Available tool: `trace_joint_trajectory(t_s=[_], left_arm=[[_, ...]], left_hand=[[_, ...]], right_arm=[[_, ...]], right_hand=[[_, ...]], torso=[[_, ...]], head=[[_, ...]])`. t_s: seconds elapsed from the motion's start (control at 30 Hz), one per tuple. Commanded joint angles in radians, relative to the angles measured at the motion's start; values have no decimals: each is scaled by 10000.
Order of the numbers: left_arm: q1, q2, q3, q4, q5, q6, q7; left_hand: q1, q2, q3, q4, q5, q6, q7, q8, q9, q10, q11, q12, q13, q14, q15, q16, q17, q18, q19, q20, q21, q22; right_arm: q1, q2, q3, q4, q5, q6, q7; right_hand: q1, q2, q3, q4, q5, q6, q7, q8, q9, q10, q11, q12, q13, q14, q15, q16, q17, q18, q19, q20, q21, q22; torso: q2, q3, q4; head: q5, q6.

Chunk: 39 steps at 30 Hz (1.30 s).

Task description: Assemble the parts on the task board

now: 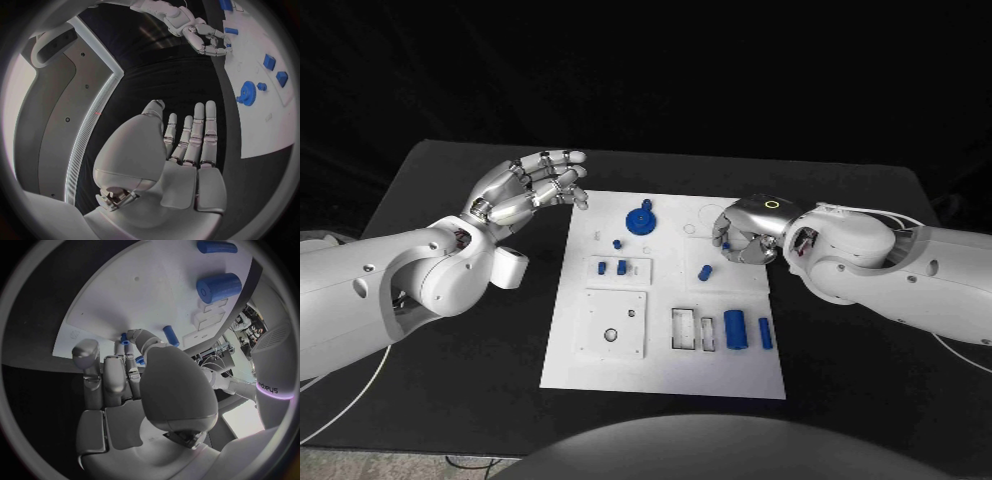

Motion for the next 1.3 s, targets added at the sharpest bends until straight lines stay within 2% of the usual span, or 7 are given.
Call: trace_joint_trajectory(t_s=[0.03,0.4,0.77,1.3], left_arm=[[-14,35,2,-4,27,245,0],[-24,75,0,-47,27,287,-90],[-31,120,-1,-63,27,323,-157],[-44,179,-1,-87,27,367,-249]], left_hand=[[53,25,-88,0,35,-35,44,65,-23,-91,-6,58,-25,-67,0,-66,-11,44,-38,14,-53,-19],[73,50,-107,-3,58,-59,66,68,-49,-127,2,71,-55,-84,9,-70,-12,42,-53,21,-89,-28],[139,138,-134,-11,221,-90,102,92,-111,-205,18,118,-128,-106,20,-63,-9,43,-69,33,-169,-44],[192,221,-131,-12,304,-89,129,118,-149,-225,23,163,-170,-99,19,-46,-4,49,-68,37,-213,-50]], right_arm=[[-19,-11,-8,-57,-14,237,-95],[-21,-43,-8,-68,78,317,-157],[-22,-82,-8,-78,131,298,-187],[-28,-79,-8,-64,136,231,-136]], right_hand=[[-37,-25,53,-8,56,-28,35,36,24,79,-19,-75,-30,-7,-13,15,-16,-154,34,-25,-12,1004],[-222,-45,70,18,-242,-250,30,-116,73,202,-19,-136,-145,-37,25,-40,-96,-139,-15,8,-121,970],[-401,-42,45,59,-846,-321,46,-195,174,240,-4,-213,-260,-58,56,-79,-155,-125,-49,49,-217,942],[-322,99,62,-55,-898,171,-74,125,514,562,-98,-147,-327,-57,28,-74,-164,-116,-40,42,-240,944]], torso=[[-2,6,2],[-5,6,1],[-4,6,1],[-10,7,4]], head=[[4,1],[13,1],[23,1],[39,1]])
